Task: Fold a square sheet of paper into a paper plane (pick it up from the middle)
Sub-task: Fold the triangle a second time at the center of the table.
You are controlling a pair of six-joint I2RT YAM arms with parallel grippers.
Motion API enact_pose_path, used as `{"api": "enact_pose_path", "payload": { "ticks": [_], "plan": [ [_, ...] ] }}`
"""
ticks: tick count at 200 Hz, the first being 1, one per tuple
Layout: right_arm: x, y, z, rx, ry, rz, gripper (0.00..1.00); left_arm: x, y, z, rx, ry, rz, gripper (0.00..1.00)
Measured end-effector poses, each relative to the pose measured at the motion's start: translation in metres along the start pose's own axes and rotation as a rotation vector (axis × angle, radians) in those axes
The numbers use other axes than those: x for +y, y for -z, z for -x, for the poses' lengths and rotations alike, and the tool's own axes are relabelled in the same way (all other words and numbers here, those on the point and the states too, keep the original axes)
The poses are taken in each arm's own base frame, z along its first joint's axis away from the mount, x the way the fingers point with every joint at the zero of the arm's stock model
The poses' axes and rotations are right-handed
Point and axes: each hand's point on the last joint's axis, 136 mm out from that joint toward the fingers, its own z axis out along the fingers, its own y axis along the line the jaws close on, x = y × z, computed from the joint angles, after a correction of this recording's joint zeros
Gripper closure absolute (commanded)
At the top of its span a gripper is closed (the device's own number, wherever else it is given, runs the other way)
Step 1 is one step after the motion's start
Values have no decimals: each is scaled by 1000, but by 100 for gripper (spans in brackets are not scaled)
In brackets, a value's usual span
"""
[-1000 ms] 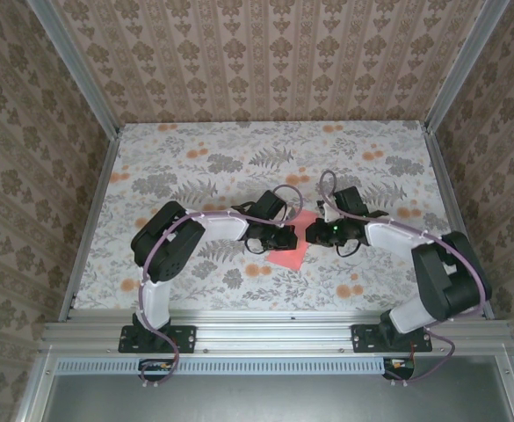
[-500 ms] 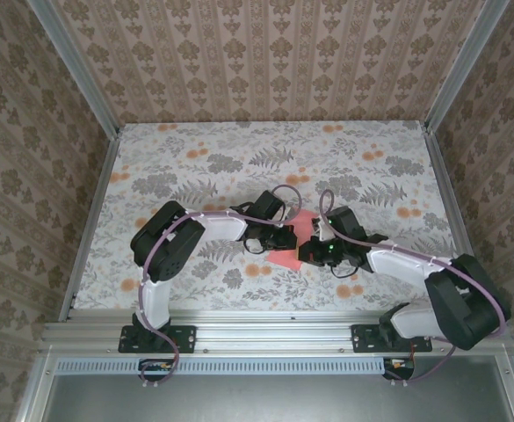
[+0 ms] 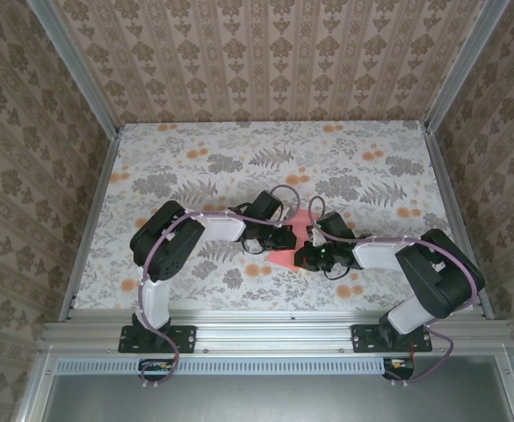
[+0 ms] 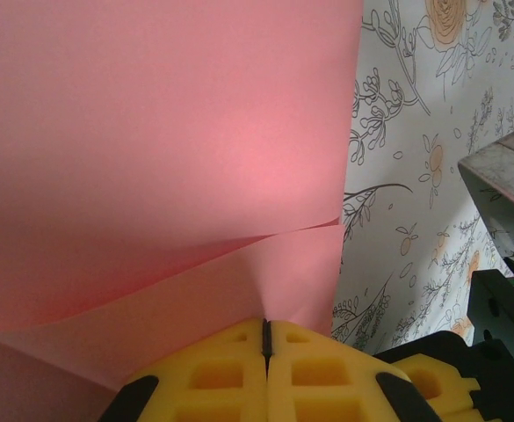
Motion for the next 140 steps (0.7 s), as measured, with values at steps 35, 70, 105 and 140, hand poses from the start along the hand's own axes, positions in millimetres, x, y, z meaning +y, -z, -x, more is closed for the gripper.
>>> {"api": "enact_pose_path", "payload": {
  "ticks": [35, 70, 105, 140],
  "plan": [
    [-1, 0, 0, -1, 11, -7, 100, 1, 1, 1, 0, 3, -5, 94],
    [-1, -1, -1, -5, 37, -16, 100, 1, 1, 2, 6, 21, -23, 94],
    [-1, -1, -1, -14, 63, -29, 100, 4, 2, 4, 19, 39, -45, 94],
    [-2, 0, 1, -28, 81, -41, 100, 8, 5, 9, 19, 56, -50, 94]
  ]
}}
